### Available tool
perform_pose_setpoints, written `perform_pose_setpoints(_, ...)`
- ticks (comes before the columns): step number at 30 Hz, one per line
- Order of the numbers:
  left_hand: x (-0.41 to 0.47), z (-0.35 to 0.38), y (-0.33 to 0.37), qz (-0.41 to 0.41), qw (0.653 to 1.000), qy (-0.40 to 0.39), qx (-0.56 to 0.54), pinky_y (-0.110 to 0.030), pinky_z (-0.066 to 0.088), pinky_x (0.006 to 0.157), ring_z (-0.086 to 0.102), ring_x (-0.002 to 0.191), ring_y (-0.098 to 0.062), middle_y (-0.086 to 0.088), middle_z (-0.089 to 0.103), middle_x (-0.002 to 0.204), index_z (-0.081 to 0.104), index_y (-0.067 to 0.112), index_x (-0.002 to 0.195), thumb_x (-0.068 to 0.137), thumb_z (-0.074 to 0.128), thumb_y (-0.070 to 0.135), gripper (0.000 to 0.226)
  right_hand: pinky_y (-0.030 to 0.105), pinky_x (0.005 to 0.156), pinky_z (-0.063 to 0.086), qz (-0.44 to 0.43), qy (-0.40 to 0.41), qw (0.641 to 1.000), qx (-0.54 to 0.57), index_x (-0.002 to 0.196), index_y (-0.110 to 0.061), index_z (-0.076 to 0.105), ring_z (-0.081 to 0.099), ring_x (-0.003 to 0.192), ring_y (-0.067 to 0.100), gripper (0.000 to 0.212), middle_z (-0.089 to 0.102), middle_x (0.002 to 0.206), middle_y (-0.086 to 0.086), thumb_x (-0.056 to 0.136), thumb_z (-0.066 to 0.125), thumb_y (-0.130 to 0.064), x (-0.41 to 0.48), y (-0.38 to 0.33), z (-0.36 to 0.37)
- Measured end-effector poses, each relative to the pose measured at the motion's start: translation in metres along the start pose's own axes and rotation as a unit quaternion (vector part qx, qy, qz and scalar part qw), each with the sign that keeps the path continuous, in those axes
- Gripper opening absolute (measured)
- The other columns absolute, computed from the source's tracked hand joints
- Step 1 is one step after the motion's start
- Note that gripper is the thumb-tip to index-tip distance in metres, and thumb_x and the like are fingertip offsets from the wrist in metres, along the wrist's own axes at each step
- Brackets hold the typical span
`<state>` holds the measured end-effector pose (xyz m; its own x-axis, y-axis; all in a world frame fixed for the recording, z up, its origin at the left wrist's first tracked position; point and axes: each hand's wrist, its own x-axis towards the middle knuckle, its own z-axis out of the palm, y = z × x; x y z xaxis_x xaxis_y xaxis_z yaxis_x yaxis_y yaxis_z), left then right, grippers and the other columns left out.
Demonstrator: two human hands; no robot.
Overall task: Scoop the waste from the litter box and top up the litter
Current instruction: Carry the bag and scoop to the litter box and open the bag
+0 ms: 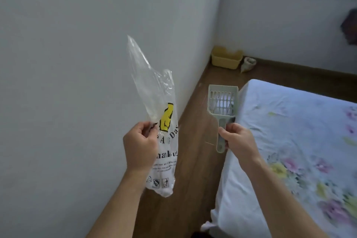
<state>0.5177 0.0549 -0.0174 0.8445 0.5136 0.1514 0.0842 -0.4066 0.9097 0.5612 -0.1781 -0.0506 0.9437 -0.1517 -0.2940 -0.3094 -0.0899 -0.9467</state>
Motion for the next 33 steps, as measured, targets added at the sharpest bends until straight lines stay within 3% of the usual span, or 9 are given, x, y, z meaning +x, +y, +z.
perform_pose_setpoints(4, 0.063, 0.038, 0.011, 0.024, 0.996, -0.077, -0.024, -0.008, 0.047, 0.05, 0.066, 0.069, 0.006, 0.006, 0.07, 0.08, 0.068, 0.016, 0.087, 0.089, 0.067, 0.011, 0.006, 0.024, 0.054, 0.046, 0.008, 0.072, 0.997, 0.015, 0.081, -0.012, 0.071, 0.064, 0.059, 0.011, 0.011, 0.071, 0.07, -0.001, 0.091, 0.07, -0.017, 0.023, -0.015, -0.005)
perform_pose_setpoints(10, 0.147, 0.126, 0.025, 0.055, 0.987, -0.15, -0.027, -0.011, 0.049, 0.052, 0.067, 0.065, -0.006, 0.003, 0.07, 0.078, 0.071, 0.012, 0.088, 0.088, 0.068, 0.01, 0.003, 0.019, 0.053, 0.048, 0.019, 0.14, 0.989, 0.047, 0.084, -0.011, 0.071, 0.063, 0.054, 0.001, 0.009, 0.069, 0.065, -0.007, 0.092, 0.069, -0.015, 0.096, -0.027, -0.017)
perform_pose_setpoints(17, 0.249, 0.245, 0.055, 0.074, 0.983, -0.162, -0.035, -0.009, 0.047, 0.055, 0.065, 0.067, -0.011, 0.006, 0.069, 0.072, 0.069, 0.018, 0.083, 0.087, 0.069, 0.009, 0.009, 0.021, 0.053, 0.049, 0.026, 0.175, 0.983, 0.045, 0.084, -0.012, 0.072, 0.064, 0.06, 0.01, 0.009, 0.071, 0.072, 0.0, 0.092, 0.068, -0.014, 0.231, -0.061, -0.047)
perform_pose_setpoints(25, 0.364, 0.36, 0.097, 0.072, 0.986, -0.144, -0.044, -0.029, 0.054, 0.066, 0.067, 0.069, -0.018, 0.002, 0.07, 0.074, 0.071, 0.014, 0.087, 0.085, 0.071, 0.014, 0.002, 0.019, 0.057, 0.048, 0.023, 0.179, 0.983, 0.021, 0.087, -0.015, 0.07, 0.067, 0.074, 0.014, 0.01, 0.072, 0.08, 0.0, 0.095, 0.064, -0.017, 0.369, -0.12, -0.085)
perform_pose_setpoints(33, 0.485, 0.498, 0.117, 0.084, 0.985, -0.14, -0.053, -0.018, 0.048, 0.063, 0.065, 0.067, -0.011, 0.004, 0.069, 0.074, 0.071, 0.014, 0.089, 0.085, 0.071, 0.013, 0.004, 0.023, 0.063, 0.053, 0.027, 0.191, 0.981, -0.003, 0.091, -0.017, 0.07, 0.069, 0.08, 0.017, 0.006, 0.073, 0.086, 0.001, 0.095, 0.065, -0.017, 0.54, -0.156, -0.115)
